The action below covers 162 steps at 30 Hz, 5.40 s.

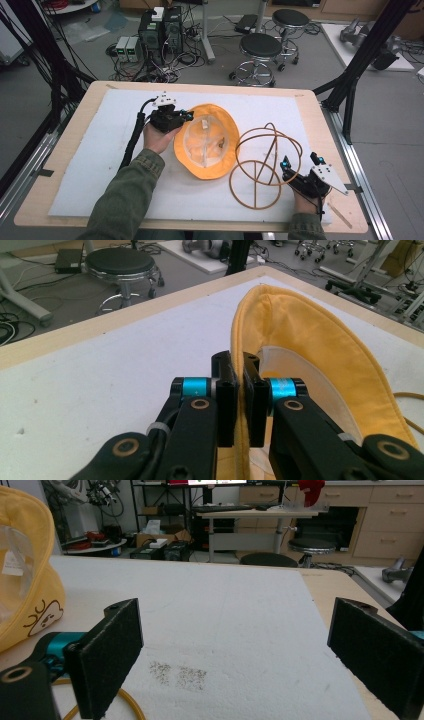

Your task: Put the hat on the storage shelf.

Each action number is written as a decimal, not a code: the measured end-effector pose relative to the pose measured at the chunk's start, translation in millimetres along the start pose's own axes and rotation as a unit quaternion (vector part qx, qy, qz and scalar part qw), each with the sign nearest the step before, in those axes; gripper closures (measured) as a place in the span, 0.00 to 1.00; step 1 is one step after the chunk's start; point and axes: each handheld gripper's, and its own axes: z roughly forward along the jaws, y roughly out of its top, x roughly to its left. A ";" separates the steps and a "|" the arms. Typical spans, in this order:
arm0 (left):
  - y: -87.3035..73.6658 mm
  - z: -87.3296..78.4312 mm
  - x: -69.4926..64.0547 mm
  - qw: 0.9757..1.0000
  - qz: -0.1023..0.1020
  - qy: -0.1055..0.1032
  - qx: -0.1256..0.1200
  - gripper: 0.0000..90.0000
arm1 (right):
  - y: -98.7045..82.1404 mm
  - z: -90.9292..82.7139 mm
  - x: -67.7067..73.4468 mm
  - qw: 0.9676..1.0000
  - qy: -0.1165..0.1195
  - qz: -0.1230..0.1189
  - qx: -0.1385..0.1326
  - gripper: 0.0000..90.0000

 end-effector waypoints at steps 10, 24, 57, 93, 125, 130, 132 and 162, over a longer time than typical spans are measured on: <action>8.9 -14.2 2.3 0.999 0.013 0.013 -0.046 0.96 | -0.3 -2.2 0.3 1.000 -0.005 -0.001 0.000 0.07; 42.2 -34.8 -1.6 0.995 0.025 0.001 -0.094 0.96 | -0.8 -2.7 -2.8 1.000 -0.007 0.010 0.000 0.07; 117.3 -40.9 -46.5 0.982 0.088 -0.026 -0.167 0.96 | 0.0 0.3 0.8 1.000 -0.008 0.008 0.001 0.07; 157.9 -30.2 -161.4 0.947 0.162 -0.124 -0.248 0.96 | 0.4 0.9 -0.3 1.000 -0.005 0.018 -0.003 0.07; 78.2 -27.7 -252.2 0.910 0.303 -0.225 -0.173 0.96 | 0.6 -1.6 -4.3 0.999 -0.013 0.032 -0.012 0.07; 63.1 -29.1 -254.3 0.910 0.303 -0.230 -0.166 0.95 | 0.9 -2.5 -5.1 0.999 -0.017 0.030 -0.017 0.07; 57.6 -30.2 -254.5 0.911 0.300 -0.232 -0.164 0.95 | 1.3 -3.3 -5.1 0.999 -0.018 0.030 -0.019 0.07; 11.8 -25.9 -241.2 0.907 0.250 -0.309 -0.140 0.92 | 1.3 -5.0 -4.8 0.999 -0.021 0.031 -0.023 0.07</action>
